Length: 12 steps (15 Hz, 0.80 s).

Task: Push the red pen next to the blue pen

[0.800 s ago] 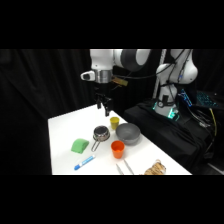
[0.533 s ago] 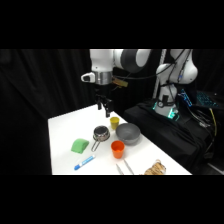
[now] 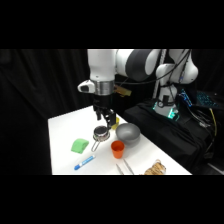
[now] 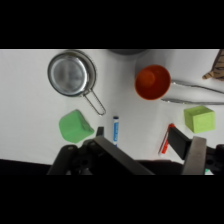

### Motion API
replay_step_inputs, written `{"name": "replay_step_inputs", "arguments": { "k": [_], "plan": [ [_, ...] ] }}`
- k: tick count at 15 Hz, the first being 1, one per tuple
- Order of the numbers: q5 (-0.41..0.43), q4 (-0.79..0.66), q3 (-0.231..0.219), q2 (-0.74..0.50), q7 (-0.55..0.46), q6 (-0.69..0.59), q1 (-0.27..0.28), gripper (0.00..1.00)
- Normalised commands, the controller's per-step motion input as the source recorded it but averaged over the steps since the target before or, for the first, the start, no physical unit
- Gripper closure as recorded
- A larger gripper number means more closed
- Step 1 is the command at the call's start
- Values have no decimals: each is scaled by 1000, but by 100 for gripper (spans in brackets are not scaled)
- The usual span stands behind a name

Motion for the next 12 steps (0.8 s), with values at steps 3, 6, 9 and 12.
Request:
{"name": "replay_step_inputs", "arguments": {
  "k": [3,6,9,12],
  "plan": [
    [-207,572,58,461,197,-5,194,0],
    [-147,669,47,499,98,-44,176,0],
    [-107,709,33,520,0,-54,132,0],
    [-34,672,33,488,-78,-80,74,0]
  ]
}}
